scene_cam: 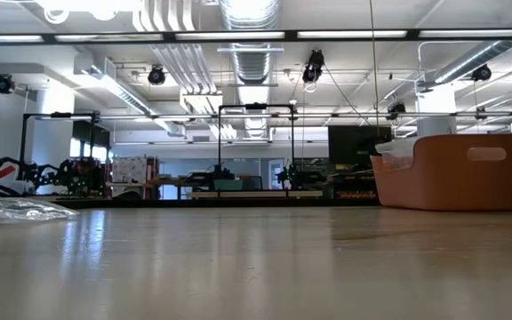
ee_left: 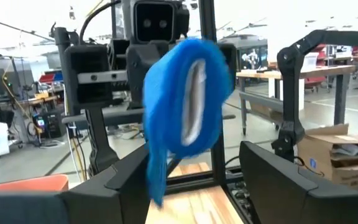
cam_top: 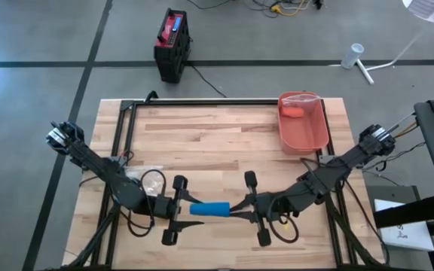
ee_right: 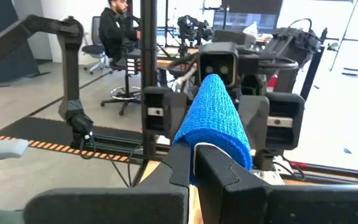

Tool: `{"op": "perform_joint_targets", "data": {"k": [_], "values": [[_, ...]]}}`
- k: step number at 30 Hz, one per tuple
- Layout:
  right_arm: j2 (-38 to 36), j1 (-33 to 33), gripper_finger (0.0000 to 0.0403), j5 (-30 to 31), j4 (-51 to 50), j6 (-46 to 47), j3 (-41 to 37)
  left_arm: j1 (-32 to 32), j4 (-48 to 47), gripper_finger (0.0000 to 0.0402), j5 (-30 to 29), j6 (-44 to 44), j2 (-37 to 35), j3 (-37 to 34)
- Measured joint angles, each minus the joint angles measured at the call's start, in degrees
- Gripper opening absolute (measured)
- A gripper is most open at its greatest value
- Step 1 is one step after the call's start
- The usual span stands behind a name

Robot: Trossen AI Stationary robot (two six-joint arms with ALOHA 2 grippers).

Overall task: Roll bandage
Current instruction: Roll the blue bandage

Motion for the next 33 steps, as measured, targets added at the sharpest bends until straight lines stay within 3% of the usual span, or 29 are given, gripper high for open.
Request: {"op": "perform_joint_targets", "data": {"k": [3, 8, 10, 23, 33], "values": [[0.0, -0.4, 0.0003, 0.0, -0.2, 0.5, 0.0, 0.1, 0.7, 0.0221, -0.3, 0.2, 0.0, 0.0], [0.0, -0.7, 0.0003, 0.0, -0.2, 0.5, 0.0, 0.2, 0.7, 0.0205, -7.7, 0.2, 0.0, 0.0], [0.0, -0.7, 0.0003, 0.0, -0.2, 0.6, 0.0, 0.5, 0.7, 0.0189, -8.1, 0.2, 0.0, 0.0], [0.1, -0.7, 0.0003, -0.1, 0.1, 0.6, 0.0, 0.9, 1.5, 0.0009, -5.7, -0.3, 0.0, 0.0], [0.1, -0.7, 0.0003, -0.7, -0.5, 2.4, 0.0, 3.1, 1.5, 0.0001, -6.0, -1.6, 0.0, -0.1]]}}
